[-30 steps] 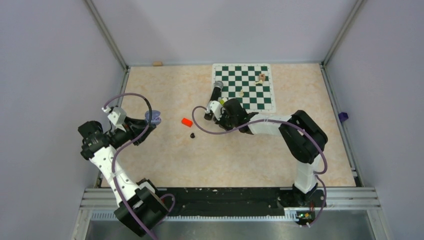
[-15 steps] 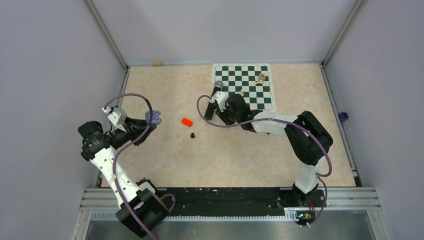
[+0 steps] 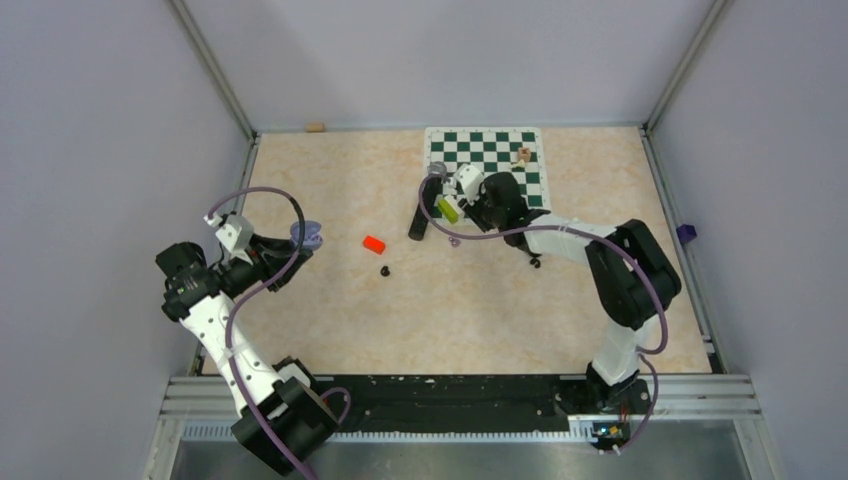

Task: Insert the wireless bluetooth earbuds into the charging case
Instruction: Adjust the earbud at the center of the board.

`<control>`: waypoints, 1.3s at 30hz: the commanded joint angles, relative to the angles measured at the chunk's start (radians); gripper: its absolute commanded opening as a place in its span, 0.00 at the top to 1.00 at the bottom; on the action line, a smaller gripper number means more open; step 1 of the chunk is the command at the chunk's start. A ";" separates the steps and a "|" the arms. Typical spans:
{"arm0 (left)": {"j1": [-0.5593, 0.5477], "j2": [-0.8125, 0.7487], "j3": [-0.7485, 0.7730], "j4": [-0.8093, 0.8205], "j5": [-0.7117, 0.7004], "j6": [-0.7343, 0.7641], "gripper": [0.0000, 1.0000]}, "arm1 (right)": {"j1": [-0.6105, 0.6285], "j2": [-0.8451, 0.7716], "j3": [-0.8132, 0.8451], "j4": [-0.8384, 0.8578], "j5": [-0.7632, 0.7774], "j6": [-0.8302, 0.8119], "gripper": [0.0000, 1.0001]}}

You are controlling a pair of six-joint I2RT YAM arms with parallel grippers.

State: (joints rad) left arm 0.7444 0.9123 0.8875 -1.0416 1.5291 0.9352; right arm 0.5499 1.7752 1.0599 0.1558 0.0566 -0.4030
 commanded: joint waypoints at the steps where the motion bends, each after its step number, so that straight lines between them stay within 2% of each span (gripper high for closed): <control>1: 0.009 -0.018 0.016 -0.003 0.152 -0.001 1.00 | 0.009 0.055 -0.004 -0.003 0.039 -0.043 0.59; 9: 0.007 -0.012 0.015 -0.002 0.153 0.000 1.00 | 0.013 0.091 0.019 -0.059 -0.024 -0.029 0.62; 28: 0.007 -0.017 0.013 -0.002 0.152 0.004 1.00 | 0.134 0.143 0.068 -0.154 -0.018 -0.120 0.64; 39: 0.009 -0.018 0.013 -0.003 0.153 0.003 1.00 | 0.153 0.118 0.070 -0.216 -0.134 -0.093 0.66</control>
State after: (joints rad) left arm 0.7444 0.9115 0.8875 -1.0420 1.5291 0.9337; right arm 0.6788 1.9011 1.1095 0.0212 0.0006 -0.5148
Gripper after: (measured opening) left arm 0.367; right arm 0.346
